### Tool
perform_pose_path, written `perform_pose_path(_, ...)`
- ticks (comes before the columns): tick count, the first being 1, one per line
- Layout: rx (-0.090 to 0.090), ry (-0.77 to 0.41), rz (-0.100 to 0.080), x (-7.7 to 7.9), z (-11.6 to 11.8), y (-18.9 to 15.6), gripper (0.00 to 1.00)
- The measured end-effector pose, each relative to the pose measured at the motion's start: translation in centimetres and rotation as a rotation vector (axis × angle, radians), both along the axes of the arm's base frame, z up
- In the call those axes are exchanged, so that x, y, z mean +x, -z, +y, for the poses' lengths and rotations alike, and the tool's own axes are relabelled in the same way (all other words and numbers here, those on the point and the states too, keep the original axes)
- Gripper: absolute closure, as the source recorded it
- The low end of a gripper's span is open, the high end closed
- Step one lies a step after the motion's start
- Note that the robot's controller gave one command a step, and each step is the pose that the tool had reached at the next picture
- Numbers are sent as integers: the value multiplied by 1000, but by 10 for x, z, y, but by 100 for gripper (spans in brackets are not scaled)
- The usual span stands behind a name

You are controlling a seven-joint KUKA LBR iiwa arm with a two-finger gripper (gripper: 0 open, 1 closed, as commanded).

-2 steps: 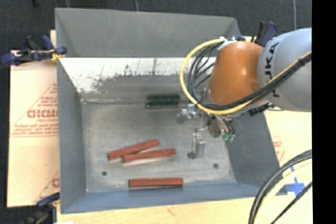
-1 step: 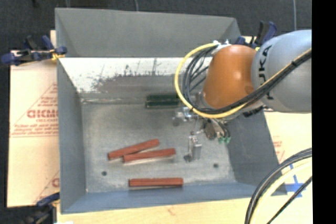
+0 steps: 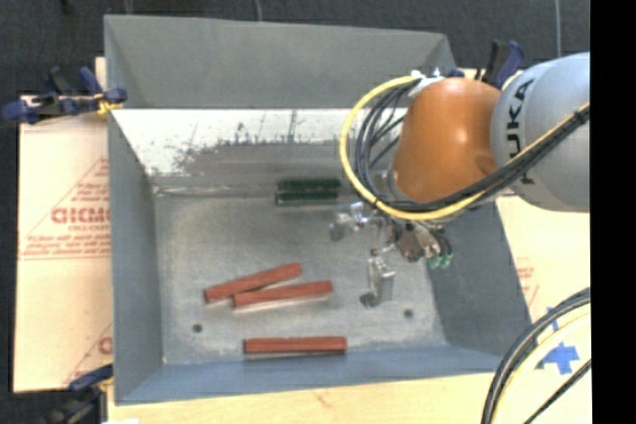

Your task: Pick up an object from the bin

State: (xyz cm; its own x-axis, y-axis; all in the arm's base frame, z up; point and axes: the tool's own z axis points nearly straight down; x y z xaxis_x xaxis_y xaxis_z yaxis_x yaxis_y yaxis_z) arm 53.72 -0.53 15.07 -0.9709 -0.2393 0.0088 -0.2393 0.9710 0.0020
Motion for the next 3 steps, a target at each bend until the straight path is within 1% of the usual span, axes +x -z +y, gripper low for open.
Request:
perform_pose_path(1, -2, -250, -22, -4, 18, -1, 0)
perform_pose_path(2, 2, -98, -14, -2, 34, 41, 0)
perform_pose_path(3, 1, -180, -15, 87, 68, 79, 100)
